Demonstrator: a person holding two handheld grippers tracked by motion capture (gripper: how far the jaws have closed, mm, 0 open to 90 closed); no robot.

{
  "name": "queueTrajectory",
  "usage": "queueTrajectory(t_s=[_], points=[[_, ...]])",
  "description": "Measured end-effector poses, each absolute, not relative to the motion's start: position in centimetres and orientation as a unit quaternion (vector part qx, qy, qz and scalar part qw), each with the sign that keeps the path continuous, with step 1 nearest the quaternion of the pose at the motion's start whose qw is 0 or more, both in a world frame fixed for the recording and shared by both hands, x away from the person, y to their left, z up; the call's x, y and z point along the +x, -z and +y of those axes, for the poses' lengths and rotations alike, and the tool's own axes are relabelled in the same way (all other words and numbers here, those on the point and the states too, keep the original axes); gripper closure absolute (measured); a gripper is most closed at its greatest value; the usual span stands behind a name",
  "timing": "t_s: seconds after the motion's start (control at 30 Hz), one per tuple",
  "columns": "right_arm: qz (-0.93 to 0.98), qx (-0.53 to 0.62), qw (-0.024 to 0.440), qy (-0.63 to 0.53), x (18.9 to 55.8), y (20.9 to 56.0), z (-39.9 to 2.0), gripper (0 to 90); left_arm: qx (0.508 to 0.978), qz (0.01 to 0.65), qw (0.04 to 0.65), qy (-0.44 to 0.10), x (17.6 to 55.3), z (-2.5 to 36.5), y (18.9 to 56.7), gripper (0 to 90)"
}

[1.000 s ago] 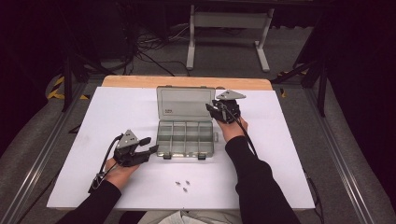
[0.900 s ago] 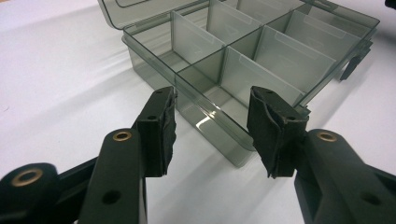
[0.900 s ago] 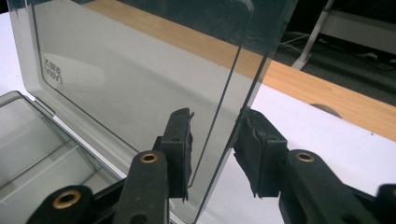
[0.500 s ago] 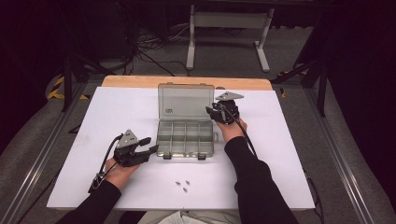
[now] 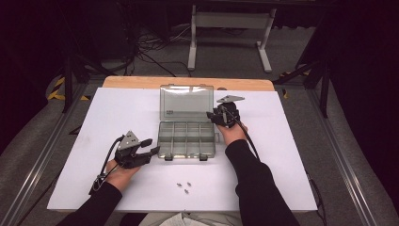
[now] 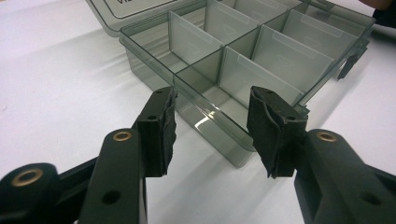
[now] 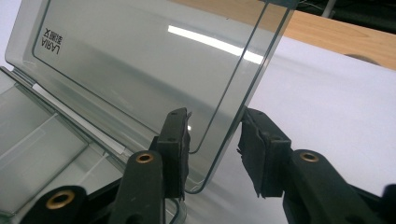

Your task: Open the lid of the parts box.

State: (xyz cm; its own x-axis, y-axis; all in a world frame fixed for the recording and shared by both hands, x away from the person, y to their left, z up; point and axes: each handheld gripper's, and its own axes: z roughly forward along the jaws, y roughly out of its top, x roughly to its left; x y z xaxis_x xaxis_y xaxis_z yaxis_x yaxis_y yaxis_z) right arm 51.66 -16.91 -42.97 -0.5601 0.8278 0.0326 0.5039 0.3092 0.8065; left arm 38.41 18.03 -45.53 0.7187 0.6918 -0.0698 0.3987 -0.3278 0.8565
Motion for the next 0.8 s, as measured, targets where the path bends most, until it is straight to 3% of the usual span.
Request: queueTrajectory(t_s=[0.8], points=[[0.794, 0.408, 0.204, -0.403, 50.6, 41.9, -16.8, 59.9, 0.801, 0.34, 0.467, -0.16, 38.4, 18.0, 45.5, 51.8]])
